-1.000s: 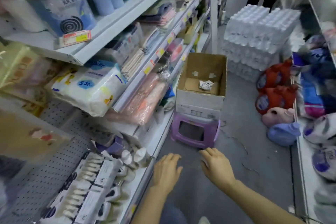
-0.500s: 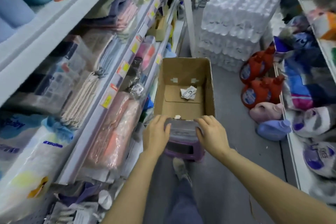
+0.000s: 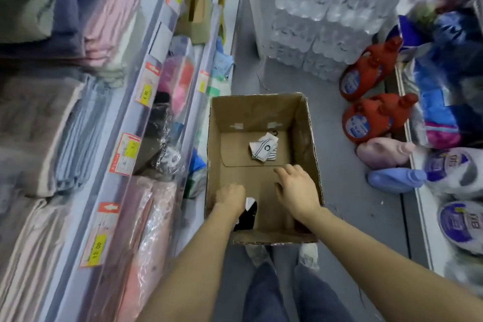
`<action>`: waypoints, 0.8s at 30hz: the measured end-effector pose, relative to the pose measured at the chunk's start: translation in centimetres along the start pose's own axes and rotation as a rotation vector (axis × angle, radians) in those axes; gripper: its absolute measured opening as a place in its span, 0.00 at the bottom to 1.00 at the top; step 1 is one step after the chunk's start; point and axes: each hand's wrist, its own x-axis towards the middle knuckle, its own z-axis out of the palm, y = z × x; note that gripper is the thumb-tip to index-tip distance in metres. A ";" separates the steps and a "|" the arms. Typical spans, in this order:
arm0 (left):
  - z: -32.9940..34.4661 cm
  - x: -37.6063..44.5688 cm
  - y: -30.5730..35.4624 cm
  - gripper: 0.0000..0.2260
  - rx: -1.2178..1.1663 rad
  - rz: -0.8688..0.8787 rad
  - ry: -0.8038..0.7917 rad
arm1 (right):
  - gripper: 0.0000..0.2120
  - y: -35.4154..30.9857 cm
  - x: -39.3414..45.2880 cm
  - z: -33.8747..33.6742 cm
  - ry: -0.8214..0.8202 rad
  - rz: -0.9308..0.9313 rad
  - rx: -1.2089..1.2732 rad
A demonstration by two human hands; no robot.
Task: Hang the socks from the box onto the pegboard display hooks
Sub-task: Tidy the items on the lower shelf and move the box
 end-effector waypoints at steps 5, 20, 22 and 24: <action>4.0 3.9 0.4 0.10 0.089 0.085 -0.321 | 0.17 0.7 3.4 2.8 -0.197 0.096 -0.054; 2.8 12.1 -0.4 0.15 -1.030 -0.023 0.110 | 0.16 3.3 11.0 6.9 -0.307 0.467 0.166; 2.2 13.5 0.1 0.10 -1.212 -0.111 0.196 | 0.17 3.5 11.2 7.3 -0.283 0.481 0.203; 2.6 14.8 0.3 0.05 -1.372 -0.278 0.262 | 0.18 3.8 11.0 7.6 -0.267 0.492 0.234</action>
